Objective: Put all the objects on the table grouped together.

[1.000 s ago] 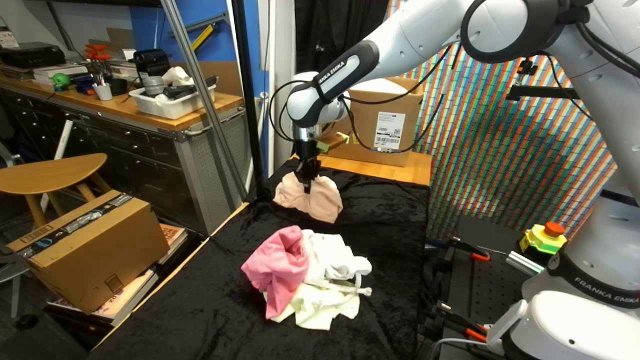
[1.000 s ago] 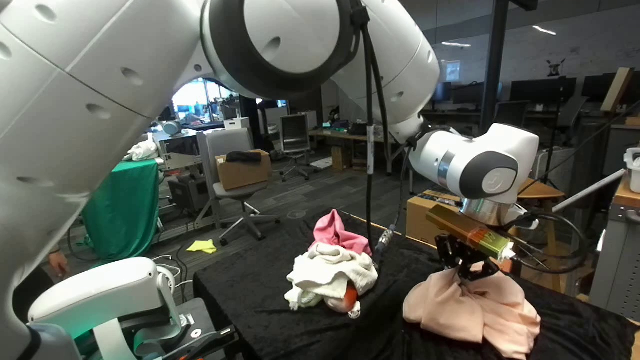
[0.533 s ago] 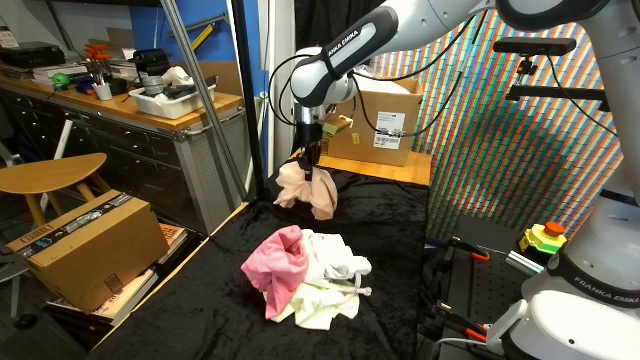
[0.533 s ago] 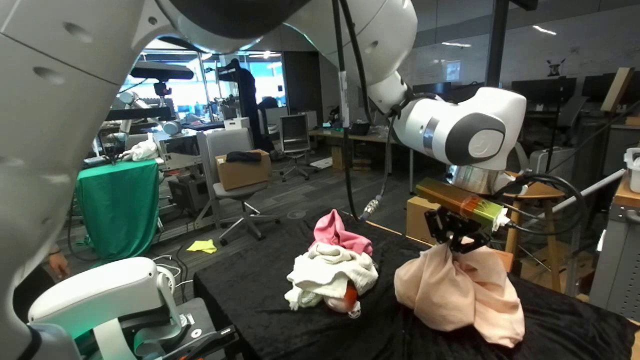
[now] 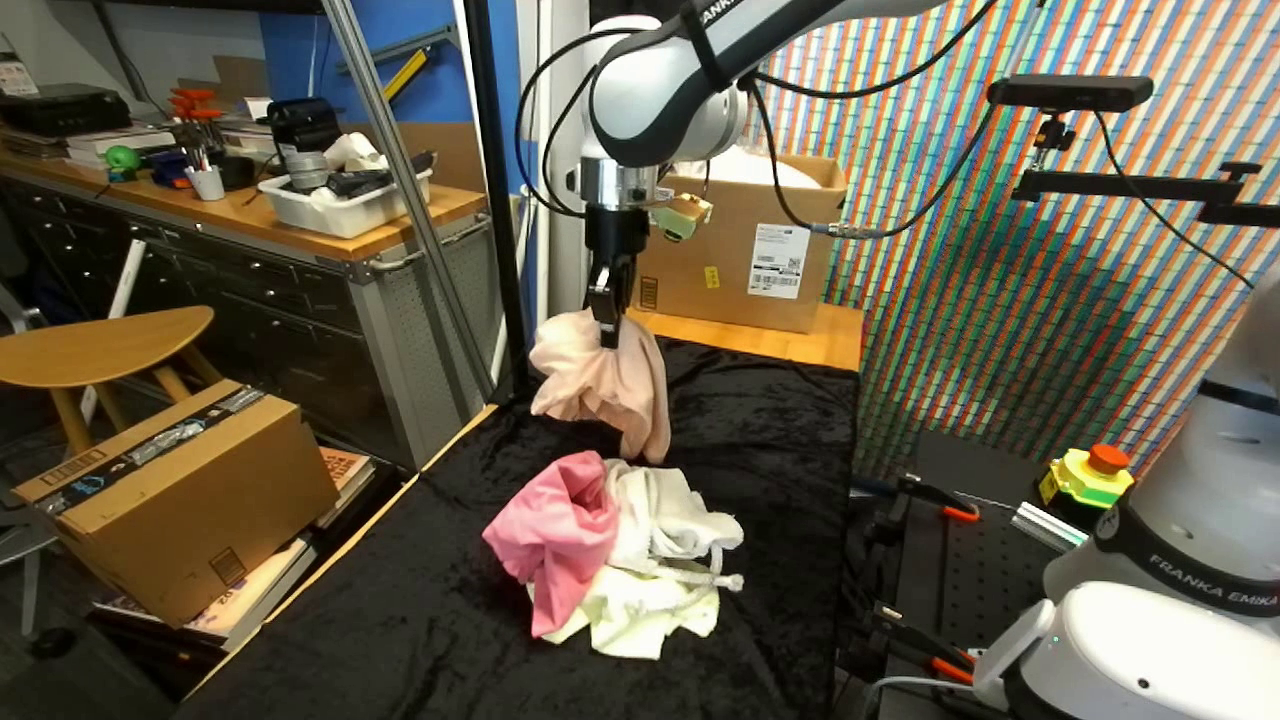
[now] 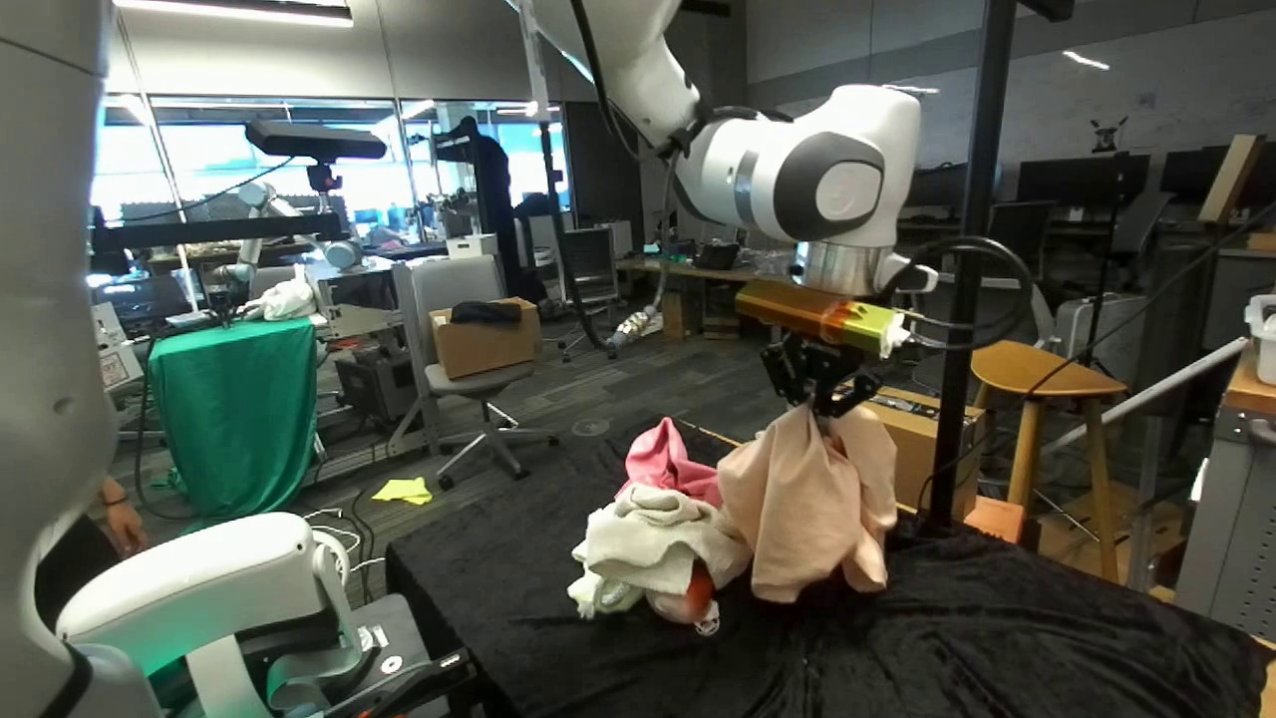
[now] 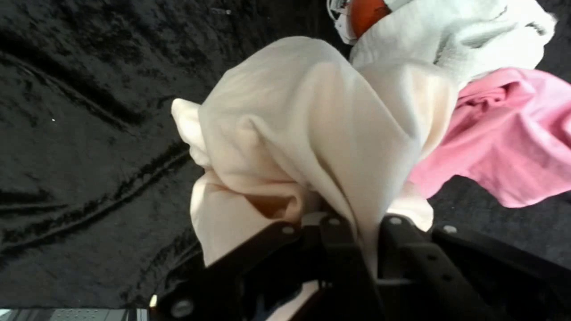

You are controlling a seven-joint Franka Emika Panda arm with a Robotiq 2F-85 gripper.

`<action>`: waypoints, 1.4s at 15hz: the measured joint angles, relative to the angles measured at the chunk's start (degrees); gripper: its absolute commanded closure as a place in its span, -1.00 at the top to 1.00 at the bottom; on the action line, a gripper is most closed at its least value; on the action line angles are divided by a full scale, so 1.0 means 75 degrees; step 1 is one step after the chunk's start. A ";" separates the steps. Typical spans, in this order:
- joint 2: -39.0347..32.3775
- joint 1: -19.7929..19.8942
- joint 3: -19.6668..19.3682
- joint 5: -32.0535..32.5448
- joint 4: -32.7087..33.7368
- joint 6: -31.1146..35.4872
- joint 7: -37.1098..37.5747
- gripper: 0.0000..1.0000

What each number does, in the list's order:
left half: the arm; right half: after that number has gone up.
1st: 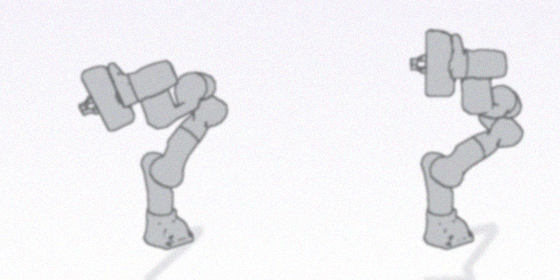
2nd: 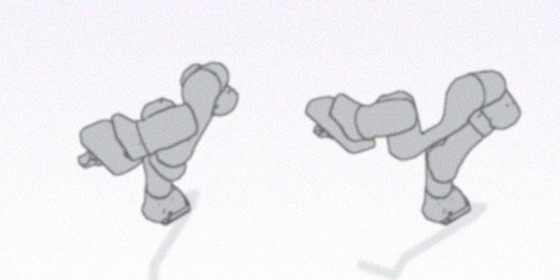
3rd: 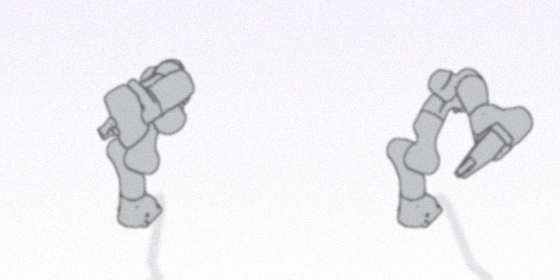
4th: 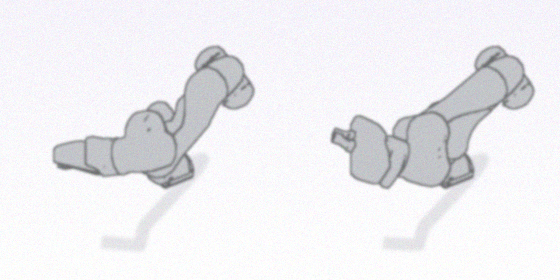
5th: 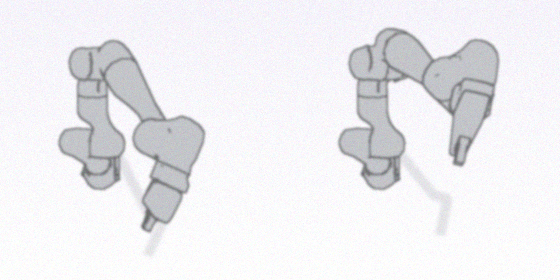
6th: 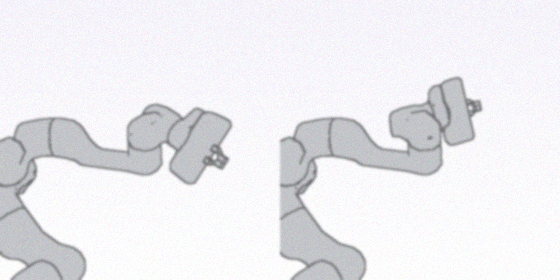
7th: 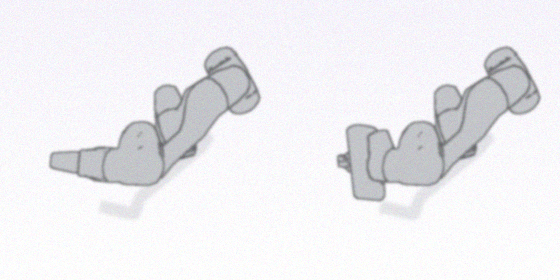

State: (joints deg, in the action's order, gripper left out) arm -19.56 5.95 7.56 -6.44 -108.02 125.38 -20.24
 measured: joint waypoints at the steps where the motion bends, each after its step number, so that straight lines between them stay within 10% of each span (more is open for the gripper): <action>1: 0.0260 -0.0120 0.0060 -0.0029 -0.0184 0.0002 -0.0011 -0.84; 10: 0.1345 -0.1483 0.0524 -0.0265 -0.0882 -0.0770 0.0155 -0.83; 21: -0.0092 -0.2187 0.0447 0.0476 -0.0829 -0.0456 0.1700 -0.83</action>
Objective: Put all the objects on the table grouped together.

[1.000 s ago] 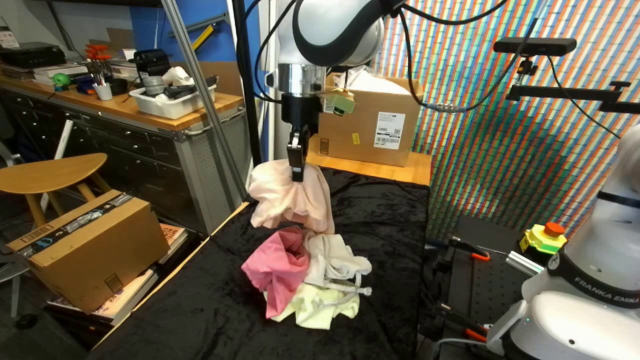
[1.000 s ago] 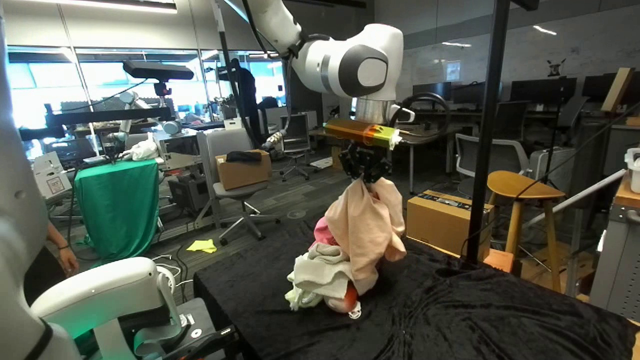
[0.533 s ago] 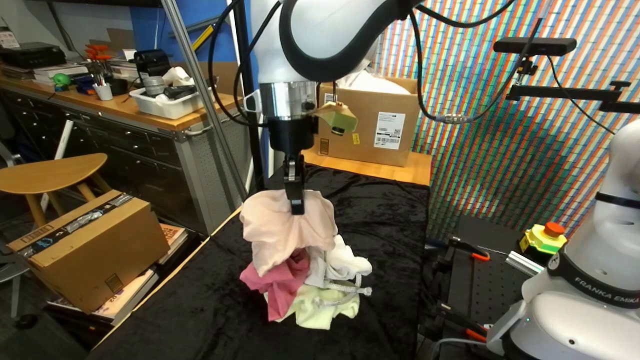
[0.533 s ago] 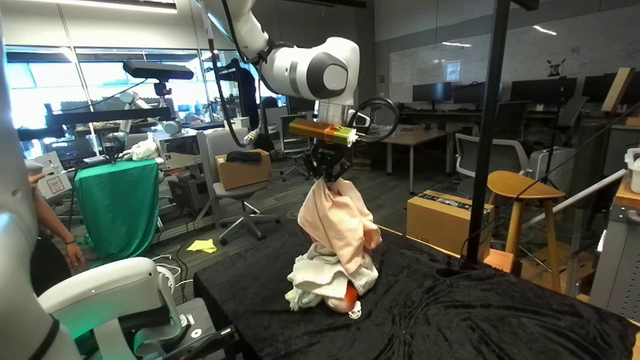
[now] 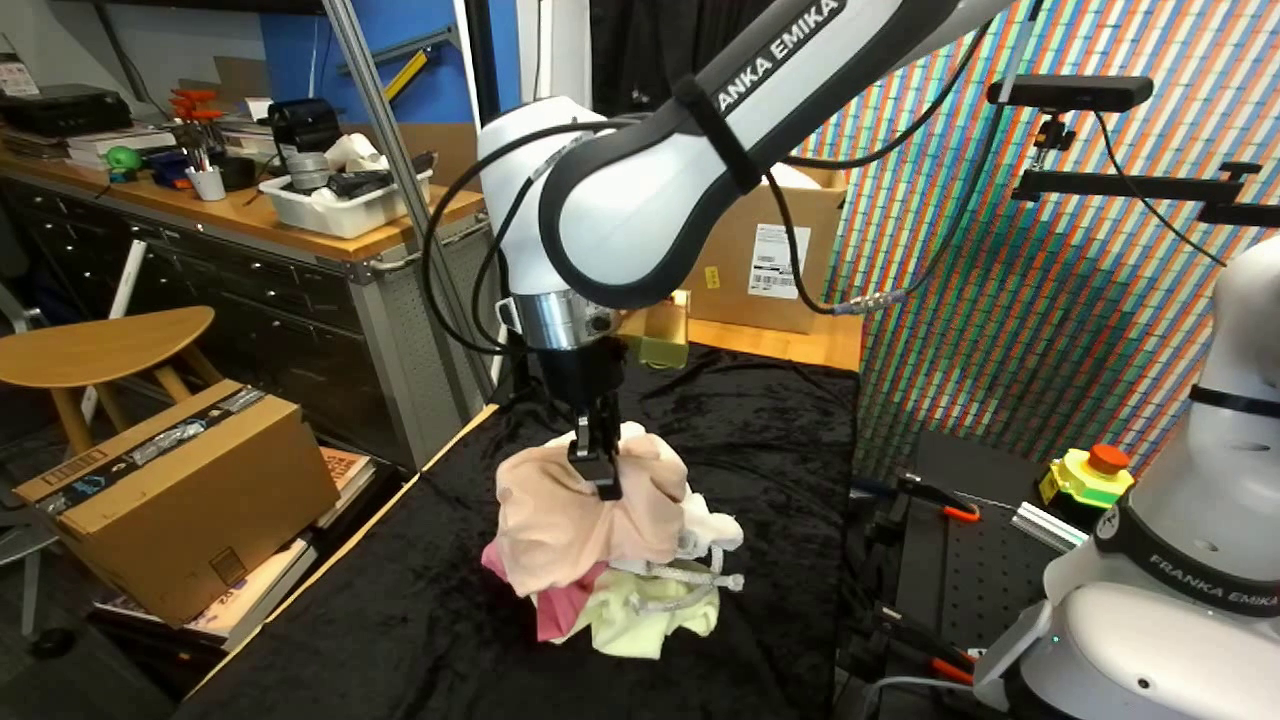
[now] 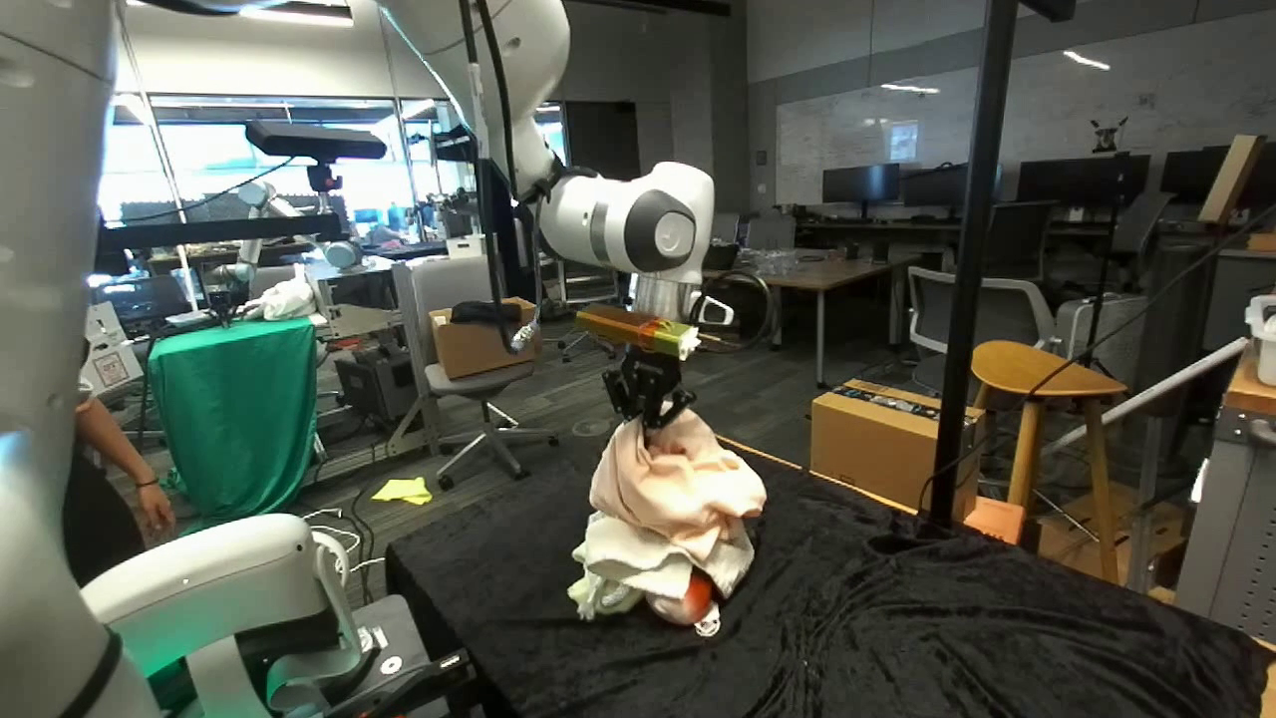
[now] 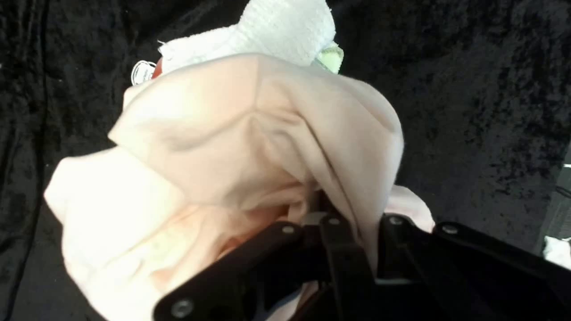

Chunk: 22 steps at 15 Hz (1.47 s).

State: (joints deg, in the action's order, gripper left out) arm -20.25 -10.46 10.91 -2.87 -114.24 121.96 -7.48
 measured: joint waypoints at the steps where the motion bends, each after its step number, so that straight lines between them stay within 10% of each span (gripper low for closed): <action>1: -0.0161 0.0003 -0.0053 0.0000 0.0025 0.0006 0.0097 -0.82; 8: -0.0785 0.0008 -0.0219 0.0000 0.0310 0.0006 0.0640 -0.79; 18: -0.0245 0.0005 -0.0191 -0.0017 0.0466 -0.0205 0.0925 0.92; 22: 0.0440 0.0031 -0.0191 -0.0144 0.0432 -0.0841 0.1016 1.00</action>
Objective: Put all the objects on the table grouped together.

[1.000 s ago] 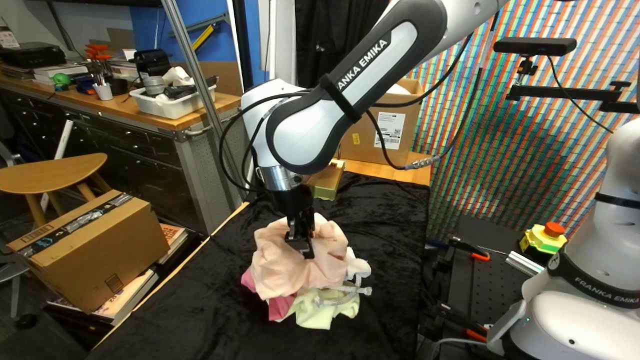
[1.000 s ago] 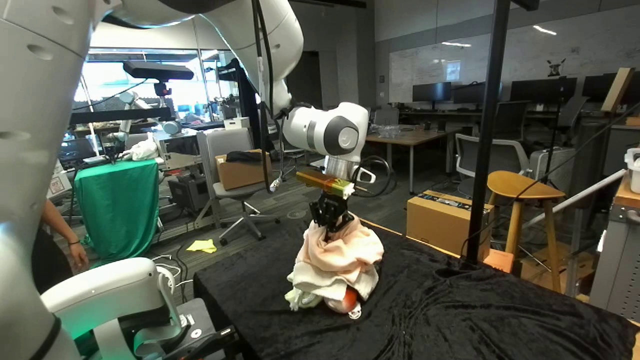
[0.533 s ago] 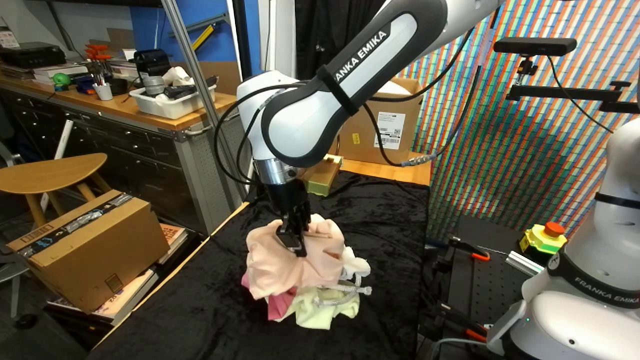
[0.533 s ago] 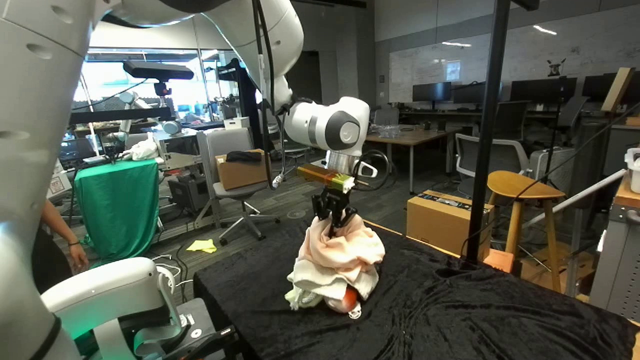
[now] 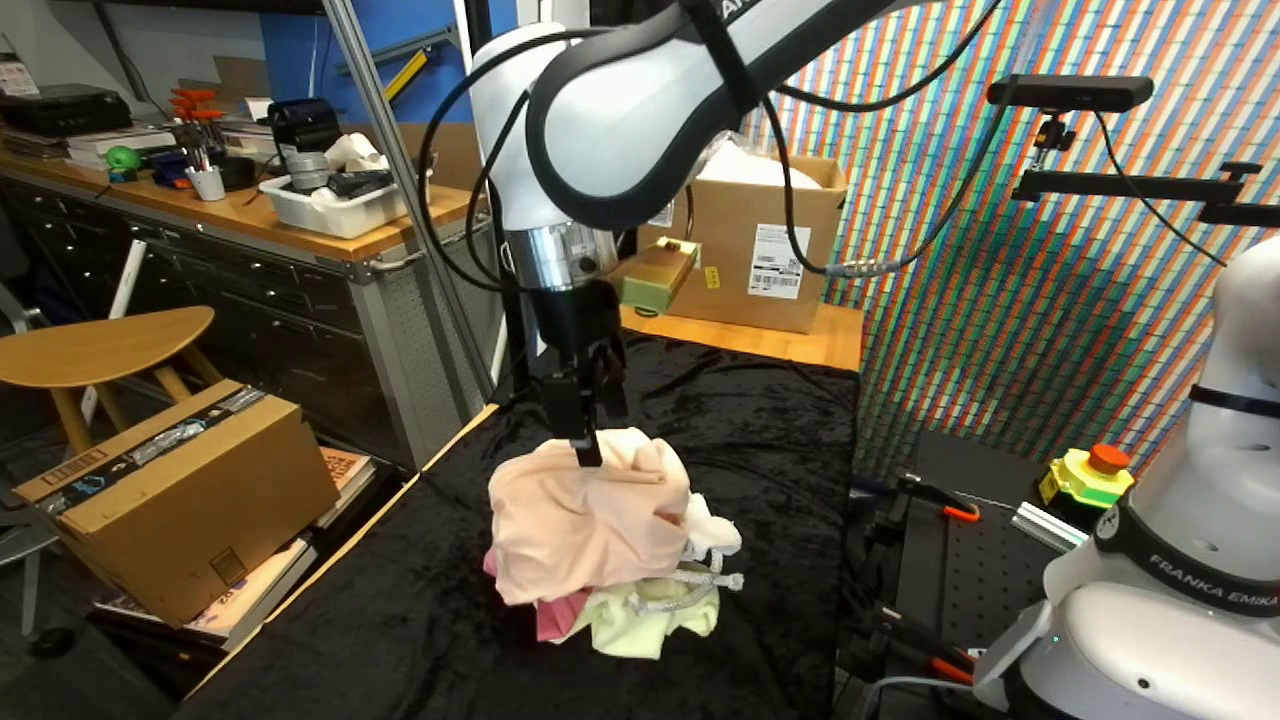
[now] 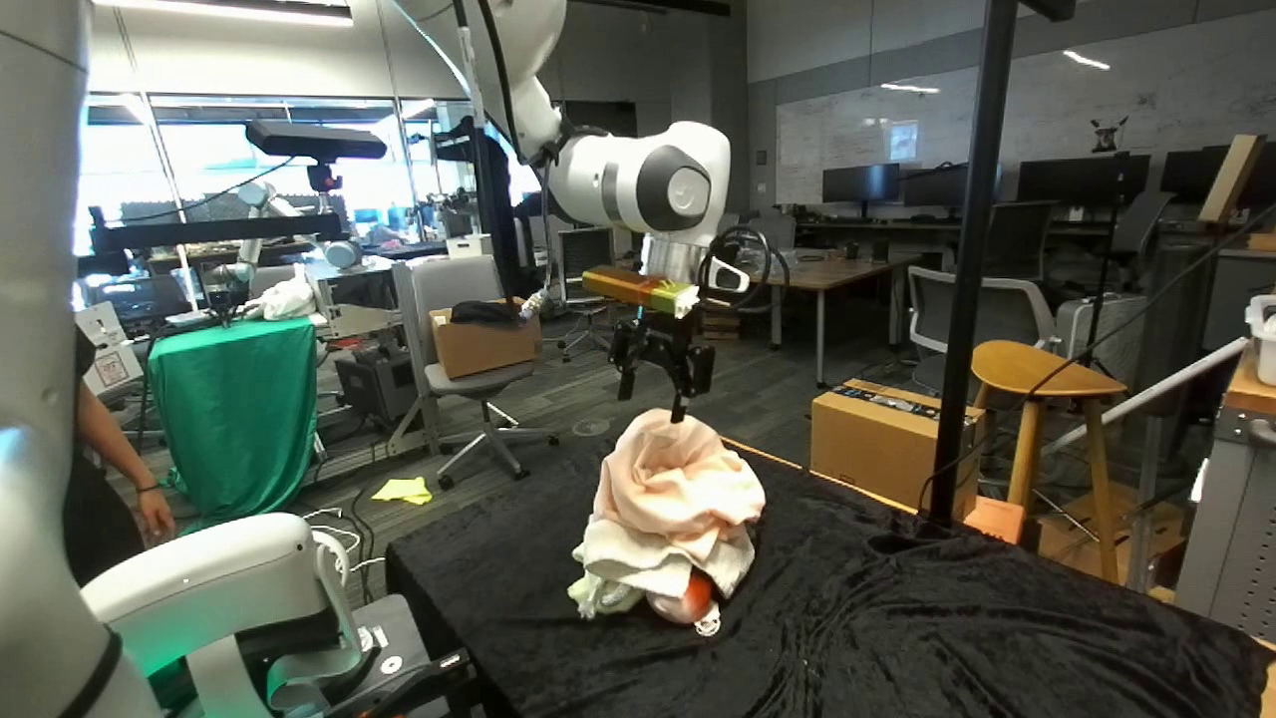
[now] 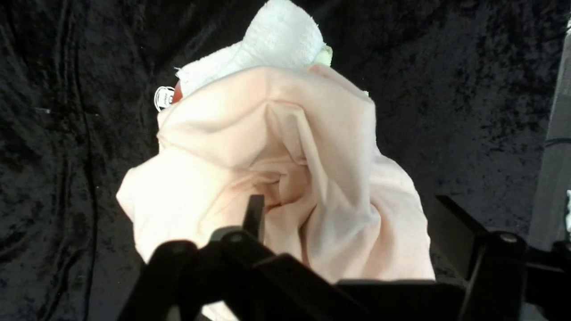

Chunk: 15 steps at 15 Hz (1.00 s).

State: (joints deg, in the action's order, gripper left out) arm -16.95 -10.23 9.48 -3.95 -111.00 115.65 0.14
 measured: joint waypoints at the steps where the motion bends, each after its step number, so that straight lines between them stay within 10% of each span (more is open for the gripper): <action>1: 0.0206 0.0009 0.0000 -0.0029 -0.0045 -0.0175 0.0047 1.00; 15: 0.4339 0.0057 -0.0155 -0.1598 -0.2662 -0.0816 0.0266 1.00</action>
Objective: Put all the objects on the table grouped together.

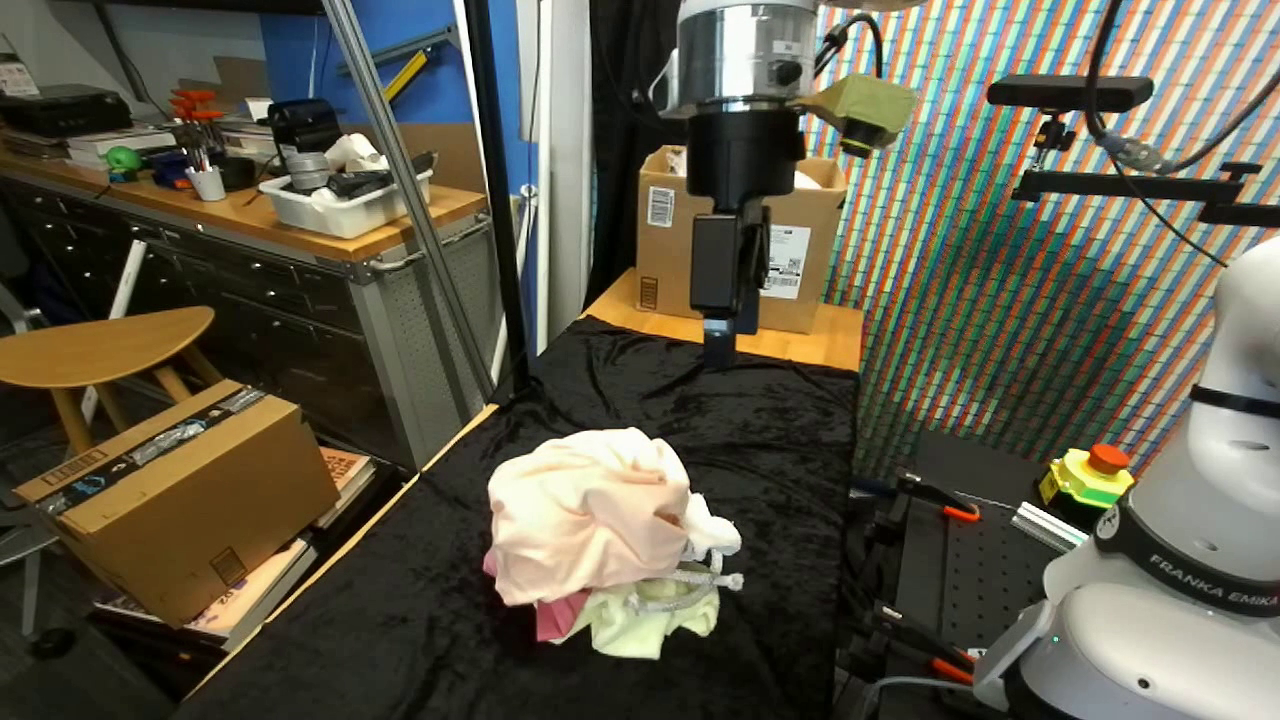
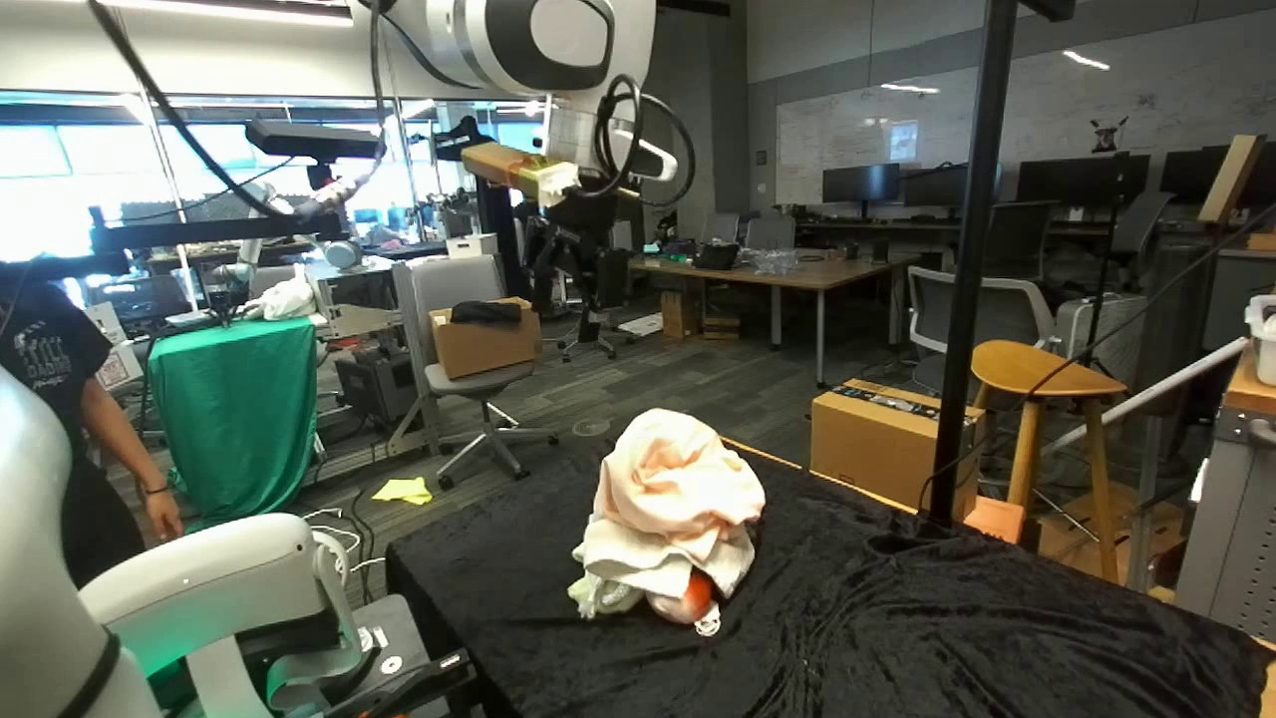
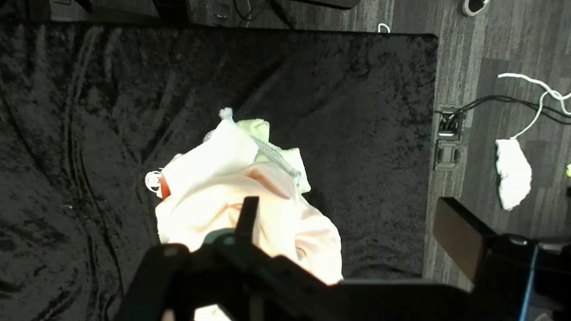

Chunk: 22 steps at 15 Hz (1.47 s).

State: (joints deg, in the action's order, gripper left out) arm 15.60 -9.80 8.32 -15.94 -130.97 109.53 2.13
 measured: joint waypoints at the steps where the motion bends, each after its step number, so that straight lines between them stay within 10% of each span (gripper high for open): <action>1: 0.0265 0.0001 -0.0043 -0.0085 -0.0248 0.0016 0.0000 1.00; 22: 0.3095 0.0265 -0.0327 0.0457 -0.2921 0.0927 0.0019 1.00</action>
